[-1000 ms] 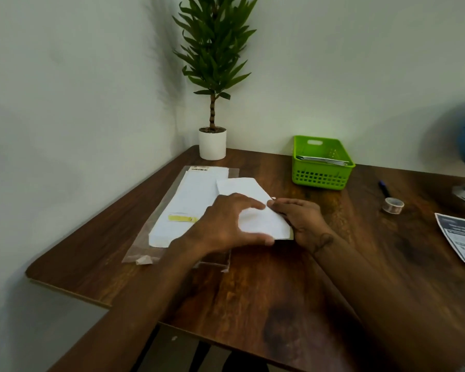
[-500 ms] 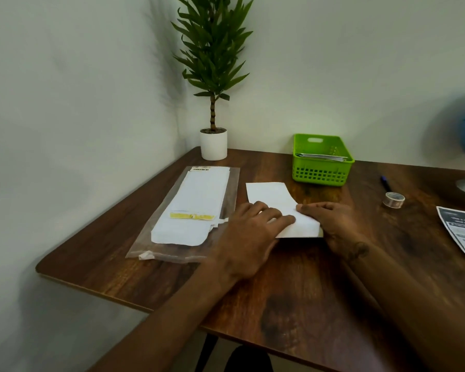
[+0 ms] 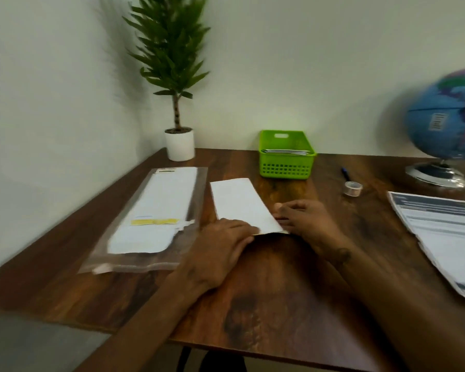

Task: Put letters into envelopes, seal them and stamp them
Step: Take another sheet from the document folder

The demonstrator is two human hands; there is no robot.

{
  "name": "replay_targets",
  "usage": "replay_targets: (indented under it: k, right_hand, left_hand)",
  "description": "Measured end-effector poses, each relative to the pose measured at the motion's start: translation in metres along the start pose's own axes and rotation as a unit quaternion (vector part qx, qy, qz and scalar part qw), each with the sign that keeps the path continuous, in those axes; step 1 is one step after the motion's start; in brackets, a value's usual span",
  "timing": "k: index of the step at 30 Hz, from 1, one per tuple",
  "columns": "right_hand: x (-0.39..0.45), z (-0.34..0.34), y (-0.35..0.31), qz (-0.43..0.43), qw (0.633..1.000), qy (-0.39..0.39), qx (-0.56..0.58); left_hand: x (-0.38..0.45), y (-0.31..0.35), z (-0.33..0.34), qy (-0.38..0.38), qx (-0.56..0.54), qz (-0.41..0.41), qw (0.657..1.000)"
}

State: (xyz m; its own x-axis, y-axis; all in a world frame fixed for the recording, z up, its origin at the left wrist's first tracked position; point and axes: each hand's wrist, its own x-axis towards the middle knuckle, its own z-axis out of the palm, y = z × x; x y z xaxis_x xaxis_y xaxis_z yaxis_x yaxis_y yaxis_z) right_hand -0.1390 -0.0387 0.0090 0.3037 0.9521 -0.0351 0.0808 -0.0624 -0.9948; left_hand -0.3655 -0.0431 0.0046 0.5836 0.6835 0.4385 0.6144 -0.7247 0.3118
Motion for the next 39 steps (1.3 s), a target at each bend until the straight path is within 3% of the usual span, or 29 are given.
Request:
replay_targets:
  k: [3, 6, 8, 12, 15, 17, 19, 21, 25, 28, 33, 39]
  right_hand:
    - [-0.018, -0.026, 0.001, -0.080, 0.988, 0.042, -0.122]
    - [-0.036, -0.065, -0.004, -0.160, 0.936, 0.138, -0.283]
    - [-0.047, -0.097, -0.012, -0.184, 0.909, 0.171, -0.332]
    - [-0.063, -0.174, -0.022, -0.131, 0.879, 0.233, -0.395]
    - [-0.072, -0.241, -0.017, -0.029, 0.852, 0.294, -0.432]
    - [-0.078, -0.284, -0.009, 0.047, 0.831, 0.318, -0.454]
    - [-0.084, -0.318, -0.002, 0.108, 0.805, 0.331, -0.480]
    - [-0.088, -0.342, 0.004, 0.150, 0.802, 0.332, -0.474]
    - [-0.091, -0.362, 0.018, 0.161, 0.801, 0.320, -0.480]
    - [-0.091, -0.366, 0.023, 0.134, 0.809, 0.331, -0.466]
    - [-0.095, -0.365, 0.026, 0.113, 0.820, 0.342, -0.445]
    - [-0.101, -0.352, 0.026, 0.064, 0.826, 0.349, -0.437]
  left_hand:
    - [0.006, 0.016, 0.004, -0.051, 0.023, 0.029, 0.998]
    - [0.018, 0.045, 0.009, -0.100, 0.095, 0.034, 0.990]
    - [0.032, 0.070, 0.015, -0.103, 0.042, 0.002, 0.994]
    - [0.069, 0.130, 0.043, -0.042, -0.148, -0.007, 0.988]
    - [0.103, 0.168, 0.079, -0.068, -0.208, -0.047, 0.975]
    - [0.123, 0.193, 0.105, -0.110, -0.328, -0.144, 0.927]
    - [0.141, 0.214, 0.122, -0.125, -0.478, -0.245, 0.834]
    - [0.159, 0.234, 0.128, -0.130, -0.553, -0.299, 0.767]
    - [0.188, 0.265, 0.136, -0.169, -0.595, -0.348, 0.704]
    - [0.198, 0.273, 0.139, -0.163, -0.589, -0.353, 0.708]
    - [0.198, 0.266, 0.156, -0.101, -0.547, -0.345, 0.756]
    - [0.186, 0.269, 0.168, -0.045, -0.535, -0.296, 0.790]
